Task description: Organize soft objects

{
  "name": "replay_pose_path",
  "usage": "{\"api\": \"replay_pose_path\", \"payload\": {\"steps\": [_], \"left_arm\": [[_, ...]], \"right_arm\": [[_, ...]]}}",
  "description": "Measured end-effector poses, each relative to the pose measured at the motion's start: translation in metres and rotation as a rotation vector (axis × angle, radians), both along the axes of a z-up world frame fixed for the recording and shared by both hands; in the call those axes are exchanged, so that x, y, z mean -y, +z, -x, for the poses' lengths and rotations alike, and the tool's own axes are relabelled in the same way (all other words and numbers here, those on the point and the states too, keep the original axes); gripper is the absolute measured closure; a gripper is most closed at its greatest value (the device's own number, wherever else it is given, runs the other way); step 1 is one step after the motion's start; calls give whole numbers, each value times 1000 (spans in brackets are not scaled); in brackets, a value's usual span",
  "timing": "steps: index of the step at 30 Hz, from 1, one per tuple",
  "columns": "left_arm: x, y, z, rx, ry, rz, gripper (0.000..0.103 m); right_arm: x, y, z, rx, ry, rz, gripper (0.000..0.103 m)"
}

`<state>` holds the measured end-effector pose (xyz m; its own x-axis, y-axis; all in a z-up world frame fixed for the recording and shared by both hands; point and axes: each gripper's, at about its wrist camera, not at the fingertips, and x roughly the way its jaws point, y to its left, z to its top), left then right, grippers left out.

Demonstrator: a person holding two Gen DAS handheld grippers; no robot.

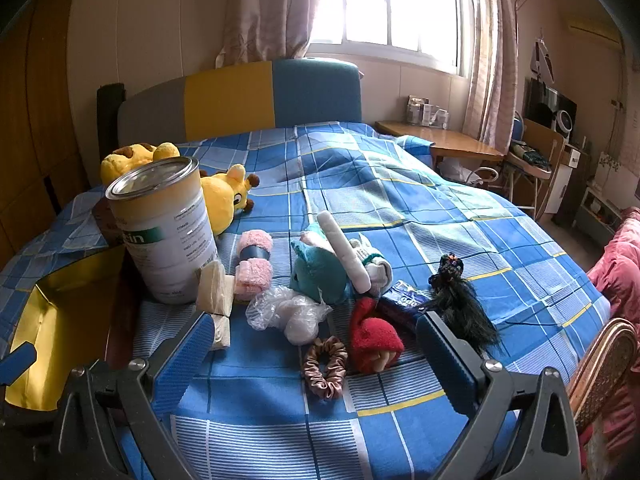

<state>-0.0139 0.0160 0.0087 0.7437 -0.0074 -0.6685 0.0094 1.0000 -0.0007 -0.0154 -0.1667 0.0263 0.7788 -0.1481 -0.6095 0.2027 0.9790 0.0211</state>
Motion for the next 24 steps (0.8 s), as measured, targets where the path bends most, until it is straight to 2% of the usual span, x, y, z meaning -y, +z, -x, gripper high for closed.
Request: {"api": "replay_pose_path", "payload": {"steps": [24], "left_arm": [[8, -2, 1, -5, -27, -13, 0]], "right_arm": [[18, 6, -3, 22, -38, -3, 0]]}}
